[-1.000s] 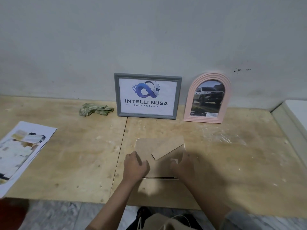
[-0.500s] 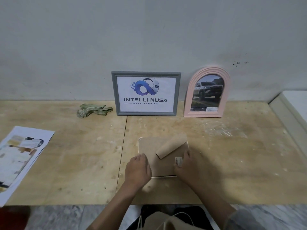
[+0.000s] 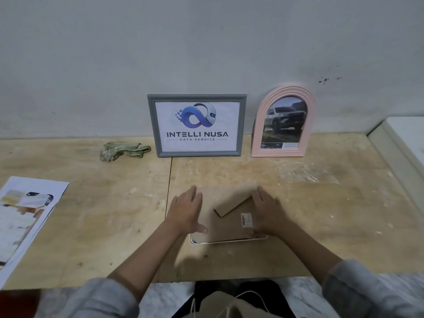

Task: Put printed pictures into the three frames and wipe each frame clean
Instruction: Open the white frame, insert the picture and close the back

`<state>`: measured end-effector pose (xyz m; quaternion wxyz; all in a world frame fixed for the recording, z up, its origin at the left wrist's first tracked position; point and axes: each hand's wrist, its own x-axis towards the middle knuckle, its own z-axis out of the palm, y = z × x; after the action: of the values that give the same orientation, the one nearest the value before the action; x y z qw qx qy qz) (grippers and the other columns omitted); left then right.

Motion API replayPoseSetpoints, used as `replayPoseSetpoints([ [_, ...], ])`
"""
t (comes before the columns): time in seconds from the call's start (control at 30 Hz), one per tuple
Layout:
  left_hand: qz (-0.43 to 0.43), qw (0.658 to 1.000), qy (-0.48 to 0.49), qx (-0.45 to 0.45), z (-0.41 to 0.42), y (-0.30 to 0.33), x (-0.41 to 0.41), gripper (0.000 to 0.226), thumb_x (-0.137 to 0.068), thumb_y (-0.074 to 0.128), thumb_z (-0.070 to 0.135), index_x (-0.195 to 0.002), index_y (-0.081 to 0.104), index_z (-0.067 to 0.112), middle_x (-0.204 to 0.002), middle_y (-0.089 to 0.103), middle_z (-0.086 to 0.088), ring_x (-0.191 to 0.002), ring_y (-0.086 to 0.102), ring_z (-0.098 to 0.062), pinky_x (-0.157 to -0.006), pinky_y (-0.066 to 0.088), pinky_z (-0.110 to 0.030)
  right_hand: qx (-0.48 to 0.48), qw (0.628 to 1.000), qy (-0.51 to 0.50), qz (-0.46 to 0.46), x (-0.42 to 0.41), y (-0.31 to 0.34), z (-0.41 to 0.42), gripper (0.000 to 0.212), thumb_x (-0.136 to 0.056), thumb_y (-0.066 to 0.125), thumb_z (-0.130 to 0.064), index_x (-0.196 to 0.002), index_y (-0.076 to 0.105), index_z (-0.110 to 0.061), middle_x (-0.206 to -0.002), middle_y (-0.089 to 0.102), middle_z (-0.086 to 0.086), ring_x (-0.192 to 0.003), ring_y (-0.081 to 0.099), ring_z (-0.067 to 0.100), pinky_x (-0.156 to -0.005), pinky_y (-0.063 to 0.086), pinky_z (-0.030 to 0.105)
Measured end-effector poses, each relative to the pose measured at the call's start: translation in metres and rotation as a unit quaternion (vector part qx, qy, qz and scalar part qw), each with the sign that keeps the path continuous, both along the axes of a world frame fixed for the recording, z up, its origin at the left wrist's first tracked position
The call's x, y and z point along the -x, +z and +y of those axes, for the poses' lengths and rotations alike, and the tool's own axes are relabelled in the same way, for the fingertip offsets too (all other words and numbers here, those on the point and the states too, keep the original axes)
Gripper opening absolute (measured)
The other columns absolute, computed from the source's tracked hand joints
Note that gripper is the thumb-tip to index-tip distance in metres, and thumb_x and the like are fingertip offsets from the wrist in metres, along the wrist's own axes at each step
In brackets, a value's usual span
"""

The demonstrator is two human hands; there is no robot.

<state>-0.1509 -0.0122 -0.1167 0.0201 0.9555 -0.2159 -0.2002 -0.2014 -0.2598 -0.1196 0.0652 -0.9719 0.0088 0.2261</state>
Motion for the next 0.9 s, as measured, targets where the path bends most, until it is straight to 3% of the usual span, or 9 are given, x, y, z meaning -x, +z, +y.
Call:
replayPoseSetpoints([
  [0.07,0.051,0.998,-0.023,-0.042,-0.002,0.001,-0.006,0.128,-0.06,0.077,0.06,-0.151,0.004,0.008,-0.161,-0.008,-0.007,-0.148,0.001,-0.024,-0.114,0.012,-0.052,0.028,0.998,0.046,0.014,-0.008,0.006,-0.004,0.132,-0.06,0.084,-0.044,-0.15,-0.007,-0.011,-0.157,-0.015,0.011,-0.146,-0.007,0.026,-0.115,0.007,0.051],
  [0.13,0.064,0.993,-0.049,-0.085,-0.004,-0.001,-0.008,0.132,-0.061,0.079,0.057,-0.151,-0.002,0.005,-0.16,-0.013,-0.009,-0.148,-0.008,-0.022,-0.115,0.009,-0.051,0.049,0.995,0.078,0.041,-0.015,0.005,-0.005,0.134,-0.059,0.083,-0.045,-0.15,-0.01,-0.012,-0.157,-0.016,0.01,-0.145,-0.011,0.026,-0.115,0.005,0.051],
  [0.37,0.089,0.987,-0.102,-0.083,0.002,0.001,-0.016,0.13,-0.061,0.082,0.048,-0.151,0.0,0.003,-0.159,-0.008,-0.016,-0.148,-0.005,-0.026,-0.117,0.005,-0.043,0.059,0.989,0.11,0.077,-0.023,0.0,-0.004,0.131,-0.061,0.084,-0.039,-0.149,-0.007,-0.006,-0.158,-0.008,0.014,-0.146,-0.009,0.027,-0.116,0.009,0.045],
  [0.57,0.115,0.983,-0.13,-0.057,0.007,-0.005,-0.024,0.133,-0.061,0.083,0.048,-0.15,-0.003,0.0,-0.158,-0.009,-0.02,-0.147,-0.009,-0.03,-0.118,0.0,-0.041,0.111,0.982,0.135,0.077,-0.023,-0.003,-0.003,0.132,-0.06,0.083,-0.045,-0.149,-0.007,-0.004,-0.157,-0.005,0.019,-0.146,-0.004,0.029,-0.115,0.006,0.049],
  [0.67,0.128,0.979,-0.144,-0.063,0.008,-0.006,-0.028,0.131,-0.064,0.081,0.047,-0.15,-0.006,0.0,-0.158,-0.011,-0.021,-0.147,-0.01,-0.031,-0.118,-0.002,-0.037,0.116,0.98,0.137,0.083,-0.025,-0.006,0.001,0.132,-0.06,0.084,-0.039,-0.147,-0.007,0.002,-0.155,-0.004,0.026,-0.145,-0.005,0.035,-0.116,0.004,0.047],
  [0.9,0.134,0.968,-0.186,-0.098,0.003,-0.005,-0.035,0.126,-0.066,0.079,0.048,-0.148,0.001,-0.008,-0.155,-0.004,-0.031,-0.146,0.001,-0.038,-0.117,0.012,-0.036,0.149,0.969,0.172,0.099,-0.034,-0.012,0.007,0.141,-0.05,0.088,-0.041,-0.144,-0.003,0.012,-0.15,0.001,0.037,-0.142,0.003,0.045,-0.118,0.007,0.048],
])
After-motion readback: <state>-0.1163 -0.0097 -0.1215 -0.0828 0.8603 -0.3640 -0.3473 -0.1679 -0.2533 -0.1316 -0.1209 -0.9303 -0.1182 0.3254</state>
